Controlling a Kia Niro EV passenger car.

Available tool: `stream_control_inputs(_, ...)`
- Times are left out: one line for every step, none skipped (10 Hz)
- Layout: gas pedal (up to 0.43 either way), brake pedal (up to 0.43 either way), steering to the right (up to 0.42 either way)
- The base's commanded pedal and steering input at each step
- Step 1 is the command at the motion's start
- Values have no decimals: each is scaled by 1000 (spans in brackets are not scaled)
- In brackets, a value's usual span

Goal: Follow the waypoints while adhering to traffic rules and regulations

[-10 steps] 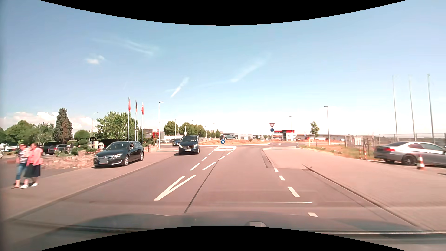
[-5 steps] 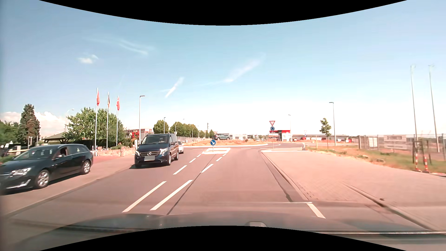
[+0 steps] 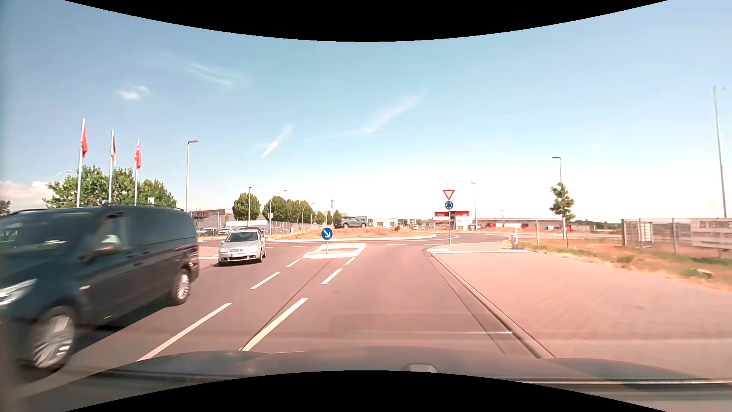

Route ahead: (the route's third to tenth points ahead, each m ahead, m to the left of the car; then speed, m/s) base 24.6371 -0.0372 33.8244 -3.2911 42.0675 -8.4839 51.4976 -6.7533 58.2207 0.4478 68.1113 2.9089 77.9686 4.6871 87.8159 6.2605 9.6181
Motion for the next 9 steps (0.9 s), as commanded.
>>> stream_control_inputs(0, 207, 9)
stream_control_inputs(0, 207, 4)
stream_control_inputs(0, 207, 2)
stream_control_inputs(0, 207, 1)
stream_control_inputs(0, 207, 1)
stream_control_inputs(0, 207, 0)
stream_control_inputs(0, 207, 0)
stream_control_inputs(0, 213, -1)
stream_control_inputs(0, 213, -1)
